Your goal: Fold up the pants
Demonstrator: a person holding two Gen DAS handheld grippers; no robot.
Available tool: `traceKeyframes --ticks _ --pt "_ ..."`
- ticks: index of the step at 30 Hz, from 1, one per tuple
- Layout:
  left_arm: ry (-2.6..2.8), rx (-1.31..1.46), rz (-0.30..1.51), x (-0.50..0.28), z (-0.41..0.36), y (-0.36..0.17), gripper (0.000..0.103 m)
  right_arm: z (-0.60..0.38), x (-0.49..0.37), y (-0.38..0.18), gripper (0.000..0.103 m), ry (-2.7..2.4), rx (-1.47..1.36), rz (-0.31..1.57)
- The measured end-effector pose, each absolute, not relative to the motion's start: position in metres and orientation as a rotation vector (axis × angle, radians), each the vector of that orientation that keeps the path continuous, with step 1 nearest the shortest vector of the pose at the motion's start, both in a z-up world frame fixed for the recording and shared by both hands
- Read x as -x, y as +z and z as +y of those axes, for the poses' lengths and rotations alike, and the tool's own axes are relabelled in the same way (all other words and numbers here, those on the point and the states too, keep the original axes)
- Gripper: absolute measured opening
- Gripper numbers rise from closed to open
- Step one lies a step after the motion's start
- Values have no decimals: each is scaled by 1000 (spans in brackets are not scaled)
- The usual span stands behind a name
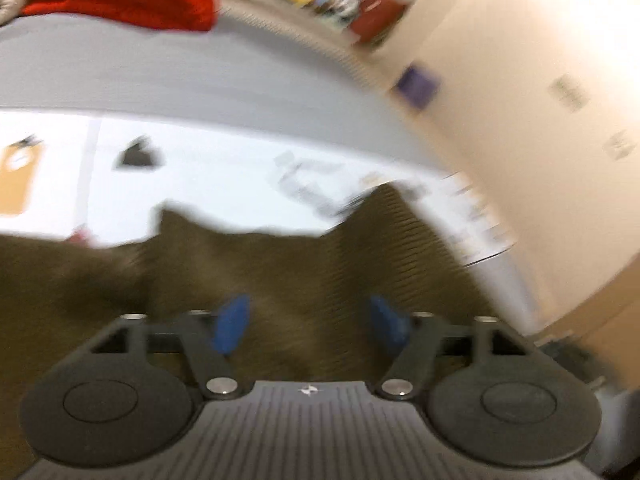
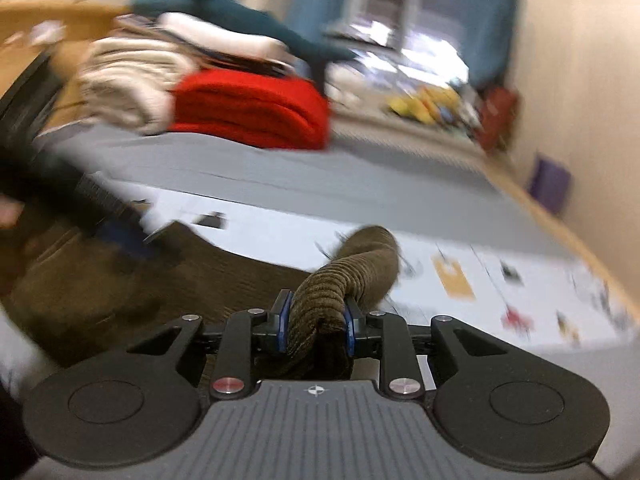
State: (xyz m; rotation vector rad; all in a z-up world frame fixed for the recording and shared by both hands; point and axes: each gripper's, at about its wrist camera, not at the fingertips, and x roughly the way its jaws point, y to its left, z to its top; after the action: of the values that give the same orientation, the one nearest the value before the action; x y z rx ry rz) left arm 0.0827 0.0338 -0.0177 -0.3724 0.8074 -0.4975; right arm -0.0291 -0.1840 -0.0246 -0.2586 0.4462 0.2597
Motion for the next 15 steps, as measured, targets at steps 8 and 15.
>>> traceKeyframes --ticks 8,15 --pt "-694 297 799 -72 -6 -12 96 -141 44 -30 26 447 443 379" --pt "-661 260 808 -83 -17 -18 90 -120 54 -39 26 520 537 363"
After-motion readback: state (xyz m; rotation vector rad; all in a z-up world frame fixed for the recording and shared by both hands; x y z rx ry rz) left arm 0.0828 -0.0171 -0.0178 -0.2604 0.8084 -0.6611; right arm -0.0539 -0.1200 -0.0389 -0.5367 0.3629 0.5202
